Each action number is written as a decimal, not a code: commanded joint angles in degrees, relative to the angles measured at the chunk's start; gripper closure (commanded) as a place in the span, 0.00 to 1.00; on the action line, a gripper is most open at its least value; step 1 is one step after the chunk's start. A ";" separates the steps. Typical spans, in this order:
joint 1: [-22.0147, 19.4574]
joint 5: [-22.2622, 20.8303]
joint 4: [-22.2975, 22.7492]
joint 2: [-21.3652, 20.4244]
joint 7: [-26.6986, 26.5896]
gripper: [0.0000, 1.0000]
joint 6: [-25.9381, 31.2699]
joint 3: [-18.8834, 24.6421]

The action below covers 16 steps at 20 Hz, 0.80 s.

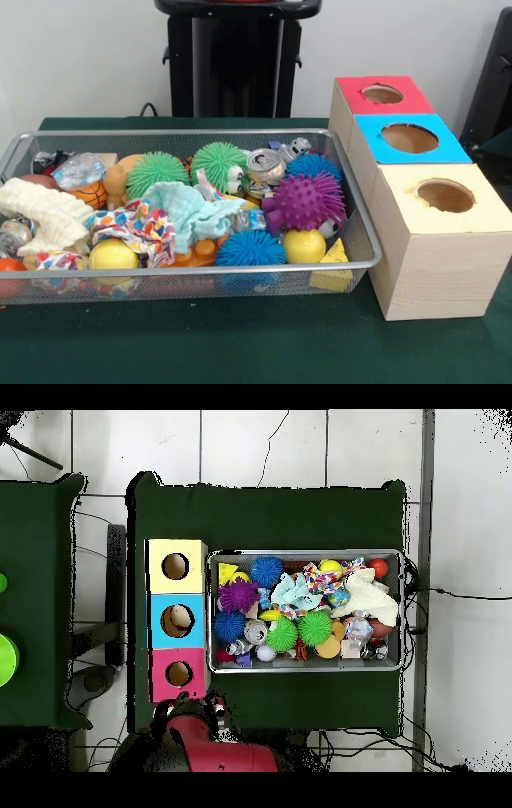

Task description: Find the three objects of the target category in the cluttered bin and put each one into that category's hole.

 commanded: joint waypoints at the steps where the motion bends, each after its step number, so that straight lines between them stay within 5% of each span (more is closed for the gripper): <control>1: -0.50 -0.07 3.34 -3.33 1.86 0.00 10.67 0.92; 5: 0.05 -2.44 4.01 -11.13 -1.65 0.00 21.67 -2.08; 9: 1.05 -2.85 3.29 -15.88 0.21 0.00 22.64 -4.10; 13: -1.71 -3.75 2.17 -4.26 2.21 0.00 8.90 1.06; 16: -3.70 -4.61 -2.94 5.10 4.82 0.00 4.73 4.10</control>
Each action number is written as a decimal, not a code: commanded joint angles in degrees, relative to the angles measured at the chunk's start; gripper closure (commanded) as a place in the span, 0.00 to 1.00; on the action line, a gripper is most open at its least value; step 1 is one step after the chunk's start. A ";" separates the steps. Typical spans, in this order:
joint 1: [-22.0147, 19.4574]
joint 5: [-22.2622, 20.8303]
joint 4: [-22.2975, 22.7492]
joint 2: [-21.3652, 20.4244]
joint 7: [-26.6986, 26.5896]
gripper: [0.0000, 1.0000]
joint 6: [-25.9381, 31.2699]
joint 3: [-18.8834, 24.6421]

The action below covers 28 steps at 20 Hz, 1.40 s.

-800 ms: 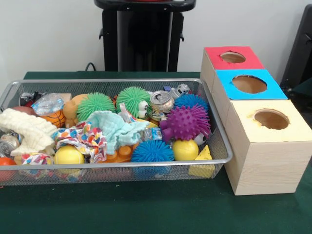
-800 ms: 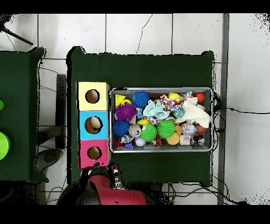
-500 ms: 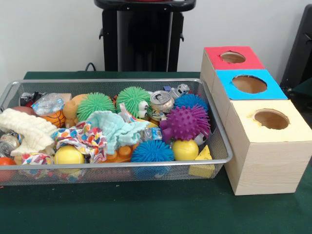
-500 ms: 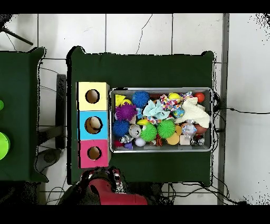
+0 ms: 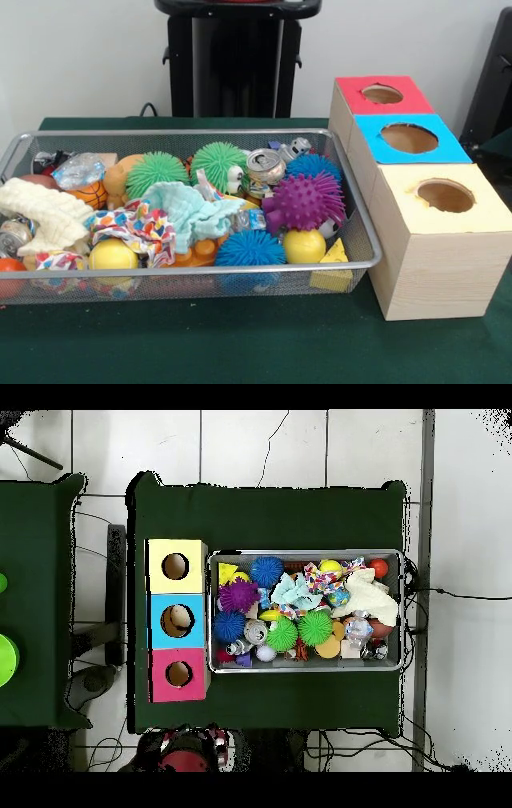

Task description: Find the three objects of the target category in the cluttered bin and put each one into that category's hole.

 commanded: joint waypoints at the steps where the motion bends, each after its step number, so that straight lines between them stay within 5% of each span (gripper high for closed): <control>1: -4.79 -2.36 -3.64 16.00 3.77 0.00 -10.06 6.07; 4: -6.54 0.01 -6.51 19.09 1.44 0.00 -9.55 8.28; 12: -5.70 -2.32 -11.08 22.70 3.84 0.00 -5.20 8.38; 18: -8.04 -1.19 -7.41 29.73 3.31 0.00 -17.24 10.29; 28: -9.05 -3.09 -9.78 39.76 4.01 0.00 -24.53 11.11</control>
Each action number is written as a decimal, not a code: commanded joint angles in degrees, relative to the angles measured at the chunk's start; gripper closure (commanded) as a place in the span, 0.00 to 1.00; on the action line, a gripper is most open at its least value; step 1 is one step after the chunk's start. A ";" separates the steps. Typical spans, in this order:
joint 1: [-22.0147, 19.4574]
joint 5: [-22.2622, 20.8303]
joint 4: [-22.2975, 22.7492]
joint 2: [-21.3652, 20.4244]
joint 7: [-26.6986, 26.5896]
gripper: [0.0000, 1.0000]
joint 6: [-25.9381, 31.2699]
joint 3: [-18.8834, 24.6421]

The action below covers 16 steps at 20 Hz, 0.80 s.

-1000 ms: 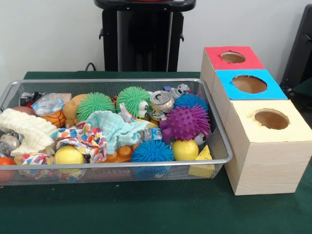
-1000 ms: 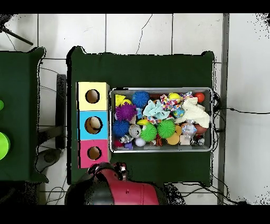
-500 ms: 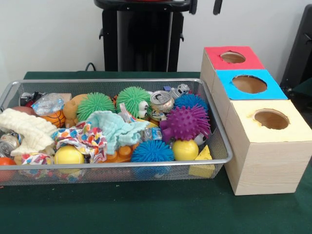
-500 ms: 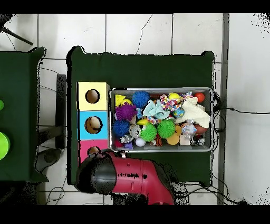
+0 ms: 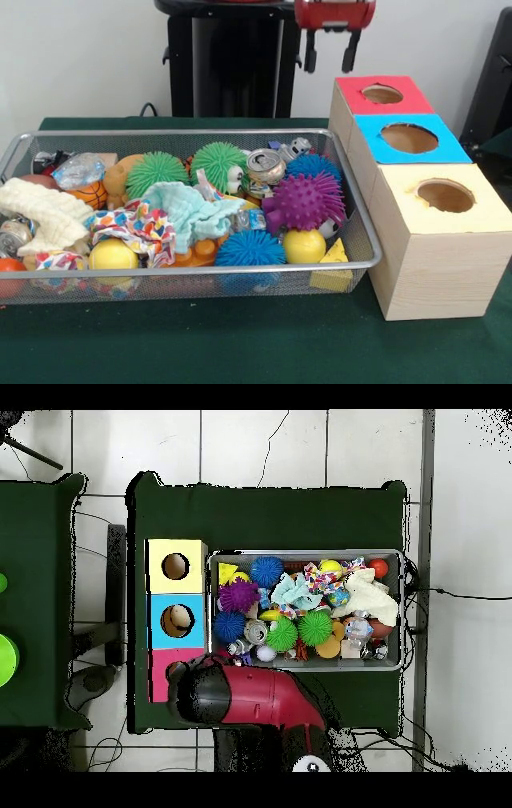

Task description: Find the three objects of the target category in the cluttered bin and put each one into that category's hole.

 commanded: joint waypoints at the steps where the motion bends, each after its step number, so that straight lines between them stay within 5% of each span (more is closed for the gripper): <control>1: -2.18 -2.93 -2.37 10.14 3.82 0.00 -6.58 4.95; 7: -5.26 -5.42 -3.38 15.59 3.09 0.00 -19.23 8.32; 16: -5.76 -5.36 -3.28 18.48 5.34 0.00 -21.10 7.80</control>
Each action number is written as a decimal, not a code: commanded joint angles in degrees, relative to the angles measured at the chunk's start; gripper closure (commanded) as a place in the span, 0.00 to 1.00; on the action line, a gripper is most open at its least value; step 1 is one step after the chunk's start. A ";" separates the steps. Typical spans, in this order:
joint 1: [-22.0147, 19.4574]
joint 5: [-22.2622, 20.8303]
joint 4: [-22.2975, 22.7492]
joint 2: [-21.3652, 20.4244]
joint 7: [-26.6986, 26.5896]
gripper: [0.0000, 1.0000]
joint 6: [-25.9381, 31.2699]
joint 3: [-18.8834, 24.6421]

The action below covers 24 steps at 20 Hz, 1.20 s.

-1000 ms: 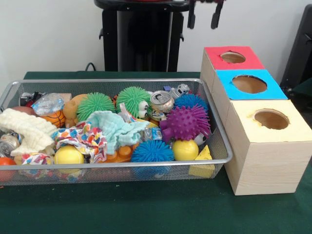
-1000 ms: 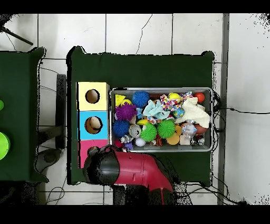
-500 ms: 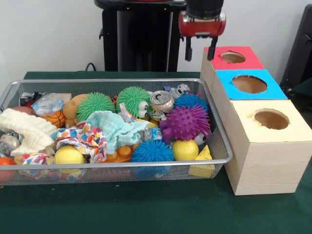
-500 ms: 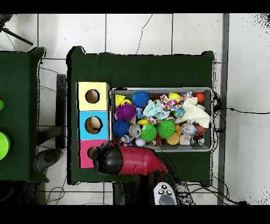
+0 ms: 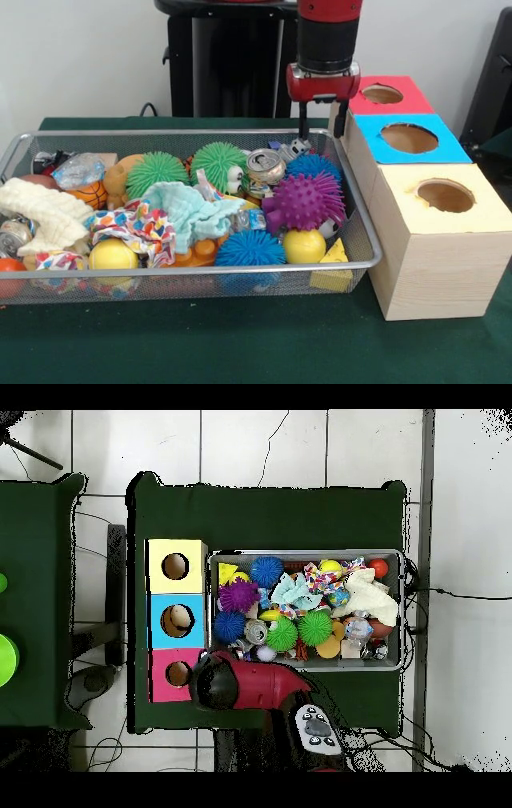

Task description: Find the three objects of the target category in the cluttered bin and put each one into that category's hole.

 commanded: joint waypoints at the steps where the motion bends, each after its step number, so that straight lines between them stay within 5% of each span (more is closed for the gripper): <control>1: -3.05 -2.59 -3.07 3.75 4.81 0.00 -0.90 4.89; 24: -12.90 -8.05 -5.44 -4.59 -2.48 0.00 14.87 8.14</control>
